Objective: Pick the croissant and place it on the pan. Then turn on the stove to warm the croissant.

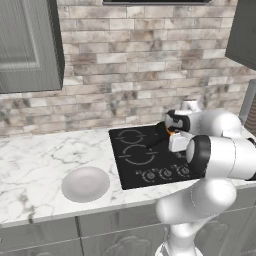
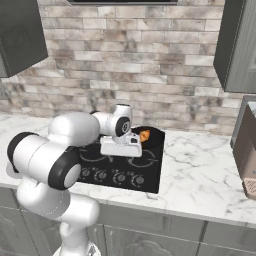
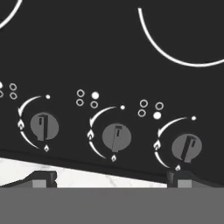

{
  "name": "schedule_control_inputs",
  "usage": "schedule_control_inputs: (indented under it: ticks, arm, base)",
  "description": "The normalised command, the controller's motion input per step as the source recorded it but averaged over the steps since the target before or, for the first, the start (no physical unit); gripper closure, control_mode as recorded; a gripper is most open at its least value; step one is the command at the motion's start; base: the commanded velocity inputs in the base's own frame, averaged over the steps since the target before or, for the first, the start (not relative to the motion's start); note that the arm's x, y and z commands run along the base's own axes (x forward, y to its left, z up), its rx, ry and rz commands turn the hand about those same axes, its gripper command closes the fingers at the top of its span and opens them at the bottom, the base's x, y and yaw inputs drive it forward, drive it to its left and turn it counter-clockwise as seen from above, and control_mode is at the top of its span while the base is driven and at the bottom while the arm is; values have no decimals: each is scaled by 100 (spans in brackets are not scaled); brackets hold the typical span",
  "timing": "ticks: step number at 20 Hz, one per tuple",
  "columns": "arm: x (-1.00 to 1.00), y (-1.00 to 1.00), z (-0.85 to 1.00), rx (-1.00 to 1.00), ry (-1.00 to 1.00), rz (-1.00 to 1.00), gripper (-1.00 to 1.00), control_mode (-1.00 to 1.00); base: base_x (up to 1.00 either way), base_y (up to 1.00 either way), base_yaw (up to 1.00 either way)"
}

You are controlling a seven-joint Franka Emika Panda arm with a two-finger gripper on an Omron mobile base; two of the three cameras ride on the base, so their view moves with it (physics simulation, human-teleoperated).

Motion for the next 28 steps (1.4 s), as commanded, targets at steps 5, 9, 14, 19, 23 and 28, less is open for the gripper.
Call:
schedule_control_inputs:
  ticks: [5,9,14,19,23,28]
  arm:
    - [0,0,-17,0,0,1,-100,-100]
    - [0,0,-16,0,0,0,-100,-100]
    - [0,0,-14,0,0,1,-100,-100]
    - [0,0,-13,0,0,1,-100,-100]
    - [0,0,-12,0,0,0,-100,-100]
    - [0,0,-12,0,0,0,-100,-100]
  base:
    - [0,0,0]
    - [0,0,0]
    - [0,0,0]
    - [0,0,0]
    - [0,0,0]
    - [0,0,0]
